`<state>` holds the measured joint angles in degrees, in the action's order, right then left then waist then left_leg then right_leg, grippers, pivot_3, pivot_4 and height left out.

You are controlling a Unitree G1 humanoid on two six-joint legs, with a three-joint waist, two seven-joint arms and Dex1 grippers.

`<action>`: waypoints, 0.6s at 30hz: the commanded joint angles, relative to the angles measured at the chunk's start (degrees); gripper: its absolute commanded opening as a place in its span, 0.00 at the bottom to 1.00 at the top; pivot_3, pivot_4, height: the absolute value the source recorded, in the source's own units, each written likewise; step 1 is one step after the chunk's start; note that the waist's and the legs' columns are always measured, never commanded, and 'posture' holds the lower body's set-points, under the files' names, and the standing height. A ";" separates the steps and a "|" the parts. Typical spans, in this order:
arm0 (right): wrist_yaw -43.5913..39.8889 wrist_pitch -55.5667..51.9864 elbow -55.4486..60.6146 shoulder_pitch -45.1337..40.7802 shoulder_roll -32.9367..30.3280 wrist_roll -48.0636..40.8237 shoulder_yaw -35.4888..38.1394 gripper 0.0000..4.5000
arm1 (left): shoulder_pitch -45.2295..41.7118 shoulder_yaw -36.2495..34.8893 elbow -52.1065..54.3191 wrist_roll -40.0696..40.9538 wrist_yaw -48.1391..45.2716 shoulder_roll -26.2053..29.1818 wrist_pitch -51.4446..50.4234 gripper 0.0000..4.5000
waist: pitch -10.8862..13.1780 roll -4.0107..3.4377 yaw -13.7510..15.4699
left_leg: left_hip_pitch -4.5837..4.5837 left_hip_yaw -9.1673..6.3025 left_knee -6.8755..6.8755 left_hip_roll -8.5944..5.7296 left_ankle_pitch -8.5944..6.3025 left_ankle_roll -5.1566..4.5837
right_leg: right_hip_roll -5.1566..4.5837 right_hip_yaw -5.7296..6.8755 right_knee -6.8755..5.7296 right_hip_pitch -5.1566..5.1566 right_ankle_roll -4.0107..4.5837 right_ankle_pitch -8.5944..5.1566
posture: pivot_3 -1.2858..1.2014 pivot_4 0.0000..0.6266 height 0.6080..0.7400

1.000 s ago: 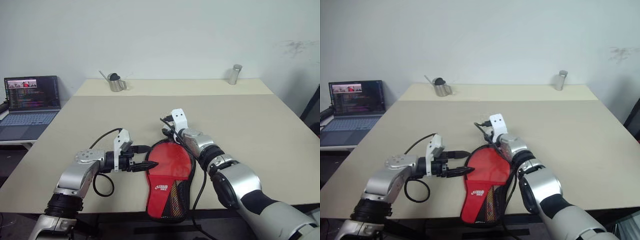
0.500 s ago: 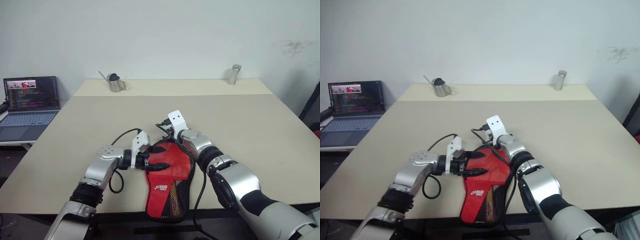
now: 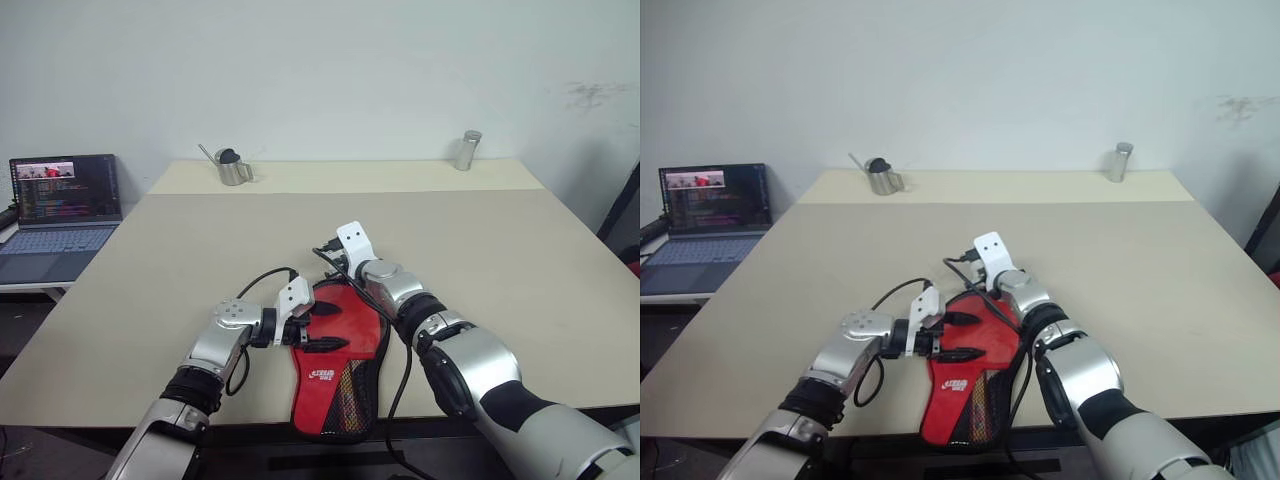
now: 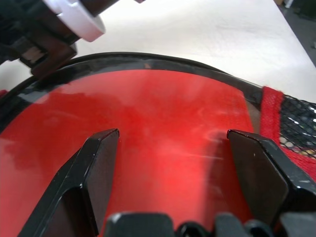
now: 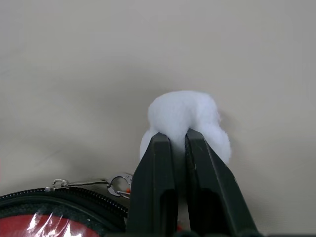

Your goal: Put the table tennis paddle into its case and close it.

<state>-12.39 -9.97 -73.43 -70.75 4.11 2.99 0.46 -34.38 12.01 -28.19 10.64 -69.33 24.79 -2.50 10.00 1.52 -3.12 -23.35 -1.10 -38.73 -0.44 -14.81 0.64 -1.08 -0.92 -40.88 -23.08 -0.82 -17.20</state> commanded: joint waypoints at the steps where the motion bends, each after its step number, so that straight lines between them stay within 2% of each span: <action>1: 0.61 0.97 1.09 -0.54 -1.86 -0.54 1.17 0.00 | 0.79 -0.07 -2.53 -1.21 1.14 -0.45 -0.94 0.85 | 0.00 0.00 0.00 | 0.00 0.00 0.00 0.00 0.00 0.00 | 0.00 0.00 0.00 0.00 0.00 0.00 | 0.52 0.24 1.00; 8: -0.32 1.10 2.57 -1.35 -6.29 -0.83 1.81 0.00 | -0.14 -0.27 -4.06 -1.53 1.46 -1.96 -0.80 0.85 | 0.00 -0.01 0.11 | 0.00 0.00 0.00 -0.01 0.01 -0.01 | 0.00 0.00 0.00 0.02 0.00 0.00 | 0.52 0.24 1.00; 18: -2.00 -1.17 8.35 -0.20 -7.37 -2.65 1.97 0.00 | -1.05 -0.32 -5.95 -1.91 1.67 -3.85 -0.67 0.85 | -0.01 -0.02 0.69 | 0.00 0.00 0.00 -0.01 0.01 -0.01 | -0.01 0.01 0.01 0.04 0.00 0.00 | 0.52 0.24 1.00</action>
<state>-14.03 -10.93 -68.33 -70.52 -2.28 1.03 1.27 -36.25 10.74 -31.99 10.06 -68.13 21.62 -2.36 9.99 1.50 -2.43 -23.35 -1.09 -38.74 -0.45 -14.80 0.63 -1.10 -0.91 -40.86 -23.04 -0.82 -17.20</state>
